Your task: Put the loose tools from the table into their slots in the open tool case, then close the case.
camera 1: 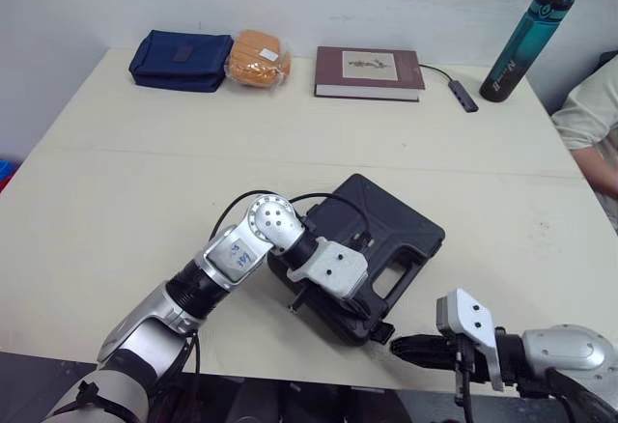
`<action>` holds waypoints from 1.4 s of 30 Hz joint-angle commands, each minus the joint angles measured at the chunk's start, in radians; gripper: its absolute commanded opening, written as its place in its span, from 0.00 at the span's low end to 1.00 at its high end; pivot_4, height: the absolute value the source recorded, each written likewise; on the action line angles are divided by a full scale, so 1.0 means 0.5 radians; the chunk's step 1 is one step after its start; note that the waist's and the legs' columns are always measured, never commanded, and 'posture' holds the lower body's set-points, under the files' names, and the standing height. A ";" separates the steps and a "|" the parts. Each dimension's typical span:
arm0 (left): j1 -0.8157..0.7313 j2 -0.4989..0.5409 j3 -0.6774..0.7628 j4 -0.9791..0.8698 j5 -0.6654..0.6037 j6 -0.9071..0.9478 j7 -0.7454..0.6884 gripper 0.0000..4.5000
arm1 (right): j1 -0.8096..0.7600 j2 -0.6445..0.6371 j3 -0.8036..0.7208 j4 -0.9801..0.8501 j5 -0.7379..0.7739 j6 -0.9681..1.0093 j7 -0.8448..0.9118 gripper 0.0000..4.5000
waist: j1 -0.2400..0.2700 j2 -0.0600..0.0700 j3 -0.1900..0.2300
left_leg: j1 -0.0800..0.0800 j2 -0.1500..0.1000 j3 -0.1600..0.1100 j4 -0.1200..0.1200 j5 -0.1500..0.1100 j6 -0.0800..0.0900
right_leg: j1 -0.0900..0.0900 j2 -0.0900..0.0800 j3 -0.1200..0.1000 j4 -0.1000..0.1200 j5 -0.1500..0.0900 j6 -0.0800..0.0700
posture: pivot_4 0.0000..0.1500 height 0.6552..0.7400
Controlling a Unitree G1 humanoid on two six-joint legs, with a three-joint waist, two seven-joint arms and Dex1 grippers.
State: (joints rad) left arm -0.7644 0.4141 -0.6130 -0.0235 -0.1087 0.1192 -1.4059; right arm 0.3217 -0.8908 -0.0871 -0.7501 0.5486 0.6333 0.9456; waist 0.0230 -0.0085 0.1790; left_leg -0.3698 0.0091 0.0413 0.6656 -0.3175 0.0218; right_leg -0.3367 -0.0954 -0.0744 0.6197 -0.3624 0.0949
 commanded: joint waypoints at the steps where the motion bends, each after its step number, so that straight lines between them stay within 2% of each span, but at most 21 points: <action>1: 0.065 0.057 -0.181 0.154 0.264 -0.028 0.018 0.01 | -0.076 0.047 0.059 -0.016 0.004 -0.011 -0.053 0.00 | 0.001 0.001 -0.004 | 0.000 0.000 0.000 0.000 0.000 0.000 | 0.001 0.000 0.000 0.000 0.000 0.000 | 1.00 1.00; 10: 0.032 0.058 -0.185 0.274 0.292 -0.095 0.034 0.01 | -0.262 0.147 0.051 -0.046 0.202 0.139 -0.138 0.00 | -0.017 -0.002 -0.011 | 0.002 0.001 -0.002 0.000 0.000 0.000 | 0.002 -0.001 0.000 -0.001 0.000 0.000 | 1.00 1.00; 19: 0.007 0.020 -0.173 0.321 0.269 -0.059 0.071 0.01 | -0.326 0.116 0.087 -0.054 0.171 0.177 -0.124 0.00 | -0.051 -0.002 -0.011 | 0.003 0.003 -0.004 -0.001 0.000 0.000 | 0.002 -0.001 0.000 0.001 0.000 -0.002 | 1.00 1.00; 22: 0.021 0.067 -0.041 0.252 0.115 0.063 0.048 0.01 | -0.243 0.007 -0.024 -0.064 0.108 0.129 -0.069 0.00 | -0.050 -0.001 -0.012 | 0.004 0.003 -0.005 -0.002 -0.001 0.002 | 0.002 -0.001 0.000 0.001 0.000 -0.003 | 1.00 1.00; 25: 0.056 0.172 0.197 0.088 -0.149 0.364 0.007 0.01 | -0.127 -0.059 -0.329 -0.066 0.201 0.135 -0.002 0.00 | -0.050 -0.001 -0.011 | 0.001 0.003 -0.005 -0.003 -0.001 0.002 | 0.000 -0.001 -0.001 -0.001 0.000 -0.003 | 1.00 1.00; 27: 0.073 0.233 0.312 0.011 -0.260 0.512 0.017 0.12 | -0.081 -0.088 -0.481 -0.063 0.244 0.142 0.033 0.00 | -0.051 0.003 -0.007 | -0.001 0.003 -0.005 -0.004 0.000 0.000 | -0.003 -0.001 -0.001 0.000 0.000 -0.004 | 1.00 1.00; 30: 0.137 0.428 0.554 -0.169 -0.465 0.693 -0.015 0.38 | -0.040 -0.143 -0.706 0.060 0.202 0.096 0.111 0.21 | -0.046 0.005 -0.003 | -0.002 0.003 -0.005 -0.004 0.000 0.000 | -0.004 -0.001 -0.002 0.001 0.000 -0.004 | 1.00 1.00; 36: 0.397 0.953 1.225 -0.419 -0.967 1.242 -0.022 1.00 | 0.082 -0.292 -1.271 0.345 0.300 0.152 0.484 0.90 | -0.046 0.010 0.008 | -0.006 0.003 -0.006 -0.005 0.000 0.000 | -0.006 -0.001 -0.002 -0.002 0.000 -0.004 | 1.00 1.00; 37: 0.444 1.007 1.310 -0.436 -1.010 1.279 -0.002 1.00 | 0.095 -0.301 -1.336 0.367 0.298 0.141 0.525 0.99 | -0.046 0.013 0.010 | -0.006 0.003 -0.006 -0.006 0.000 0.000 | -0.006 -0.001 -0.002 -0.003 0.000 -0.004 | 1.00 1.00; 40: 0.678 1.225 1.699 -0.455 -1.134 1.459 0.046 1.00 | 0.126 -0.379 -1.621 0.479 0.309 0.214 0.664 0.99 | -0.046 0.016 0.014 | -0.006 0.002 -0.006 -0.007 0.000 0.000 | -0.006 -0.002 -0.002 -0.004 0.000 -0.004 | 1.00 1.00; 42: 0.811 1.309 1.849 -0.467 -1.164 1.494 0.068 1.00 | 0.163 -0.408 -1.732 0.520 0.314 0.252 0.748 0.99 | -0.047 0.016 0.016 | -0.006 0.002 -0.006 -0.007 0.000 0.000 | -0.006 -0.002 -0.002 -0.004 -0.001 -0.004 | 1.00 1.00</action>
State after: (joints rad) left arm -0.3684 1.0504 0.2404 -0.2259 -0.6571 0.8497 -1.3806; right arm 0.4011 -1.0862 -0.8943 -0.4954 0.6901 0.7450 1.2817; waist -0.0005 -0.0004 0.1869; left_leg -0.3726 0.0104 0.0382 0.6619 -0.3177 0.0221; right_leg -0.3398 -0.0966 -0.0752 0.6175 -0.3628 0.0925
